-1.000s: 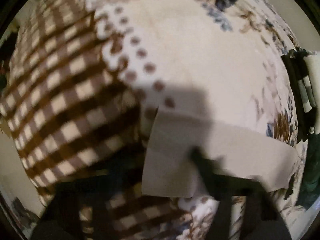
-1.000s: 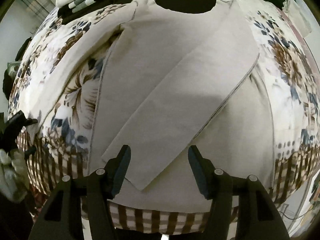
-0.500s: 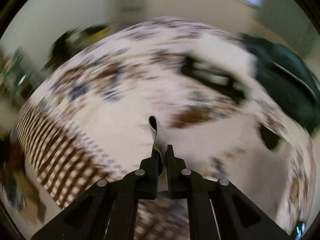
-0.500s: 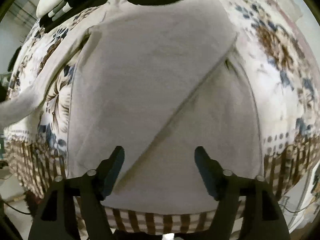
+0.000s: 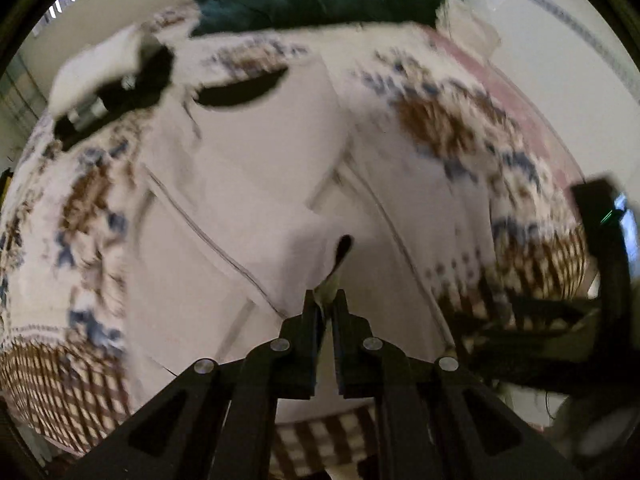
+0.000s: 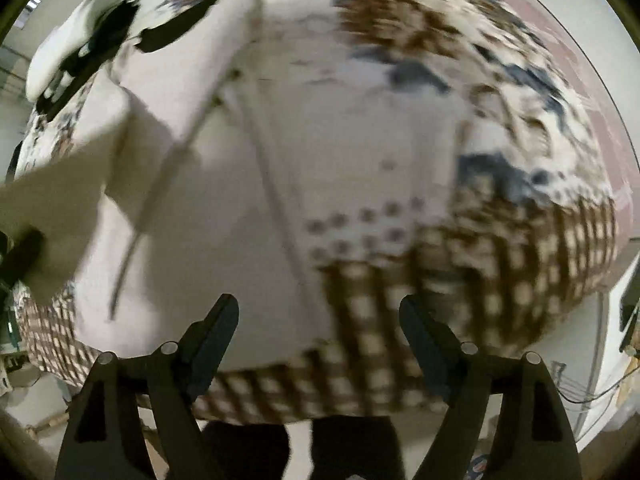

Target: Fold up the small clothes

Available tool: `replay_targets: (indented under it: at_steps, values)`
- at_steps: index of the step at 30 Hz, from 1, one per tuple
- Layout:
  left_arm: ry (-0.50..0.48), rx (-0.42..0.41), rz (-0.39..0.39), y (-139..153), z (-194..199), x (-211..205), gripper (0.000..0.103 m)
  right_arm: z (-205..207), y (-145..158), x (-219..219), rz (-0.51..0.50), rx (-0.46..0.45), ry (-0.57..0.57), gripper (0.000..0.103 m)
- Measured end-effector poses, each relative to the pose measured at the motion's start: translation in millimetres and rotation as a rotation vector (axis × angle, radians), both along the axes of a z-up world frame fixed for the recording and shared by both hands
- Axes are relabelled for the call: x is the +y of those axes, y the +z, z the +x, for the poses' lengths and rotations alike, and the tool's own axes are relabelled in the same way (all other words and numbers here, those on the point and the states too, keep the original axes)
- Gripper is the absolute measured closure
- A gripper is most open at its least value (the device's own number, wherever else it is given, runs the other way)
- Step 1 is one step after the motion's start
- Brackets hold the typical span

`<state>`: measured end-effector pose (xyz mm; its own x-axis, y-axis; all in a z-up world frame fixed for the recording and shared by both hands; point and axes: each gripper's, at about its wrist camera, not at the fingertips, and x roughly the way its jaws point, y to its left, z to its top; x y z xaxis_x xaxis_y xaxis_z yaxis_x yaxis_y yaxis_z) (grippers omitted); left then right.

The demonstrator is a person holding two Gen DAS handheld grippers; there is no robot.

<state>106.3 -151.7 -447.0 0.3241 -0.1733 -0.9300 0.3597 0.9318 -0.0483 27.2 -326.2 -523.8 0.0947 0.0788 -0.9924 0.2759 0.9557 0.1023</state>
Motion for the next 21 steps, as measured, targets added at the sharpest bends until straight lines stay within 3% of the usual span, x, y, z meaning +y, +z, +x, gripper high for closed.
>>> replay_targets:
  at_steps: [2,4,6,8,9,15,18,21]
  values:
    - [-0.017,0.067,0.037,-19,-4,-9,0.096,-10,-3,-18,0.001,0.010,-0.010,0.019]
    - [-0.021,0.119,0.014,-31,-5,-14,0.095,-18,-5,-32,0.008,0.016,-0.023,0.019]
    - [-0.011,0.157,0.002,-37,-5,-10,0.074,-25,-6,-46,0.028,0.021,-0.032,0.019]
    - [0.043,0.176,-0.046,-34,-4,6,0.025,-29,-4,-55,0.043,0.022,-0.047,0.019]
    - [0.076,0.176,-0.054,-33,-4,15,0.016,-30,-3,-57,0.056,0.019,-0.054,0.019]
    - [0.390,0.162,-0.002,-33,5,117,0.014,-19,9,-59,0.215,-0.047,-0.058,0.019]
    - [0.487,0.164,0.062,-47,8,160,0.014,-2,5,-35,0.247,-0.065,-0.025,0.019]
    - [0.515,0.176,0.089,-66,11,181,0.014,17,-10,-7,0.272,-0.075,0.003,0.020]
